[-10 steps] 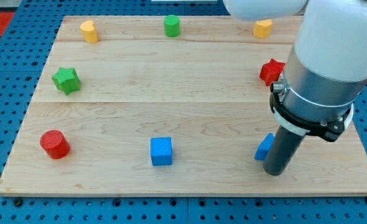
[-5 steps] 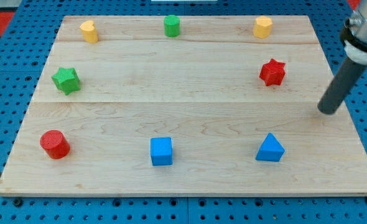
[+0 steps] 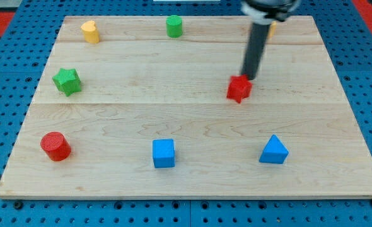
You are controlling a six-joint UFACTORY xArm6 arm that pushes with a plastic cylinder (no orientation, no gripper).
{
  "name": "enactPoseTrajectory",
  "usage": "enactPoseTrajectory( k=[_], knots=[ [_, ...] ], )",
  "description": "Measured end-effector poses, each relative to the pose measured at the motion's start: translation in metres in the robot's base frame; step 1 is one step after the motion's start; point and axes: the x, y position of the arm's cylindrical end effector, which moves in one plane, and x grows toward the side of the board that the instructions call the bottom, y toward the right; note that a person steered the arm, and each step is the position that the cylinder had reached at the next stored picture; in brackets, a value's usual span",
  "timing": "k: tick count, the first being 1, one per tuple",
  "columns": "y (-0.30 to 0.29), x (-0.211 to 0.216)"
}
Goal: Move red star above blue cube
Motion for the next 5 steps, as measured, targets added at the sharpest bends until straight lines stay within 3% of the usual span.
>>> enactPoseTrajectory(
  k=[1,2,3,4,5],
  knots=[
    [-0.011,0.029],
    [0.043,0.016],
    [0.019,0.048],
    [-0.073,0.048],
    [-0.121,0.055]
  ],
)
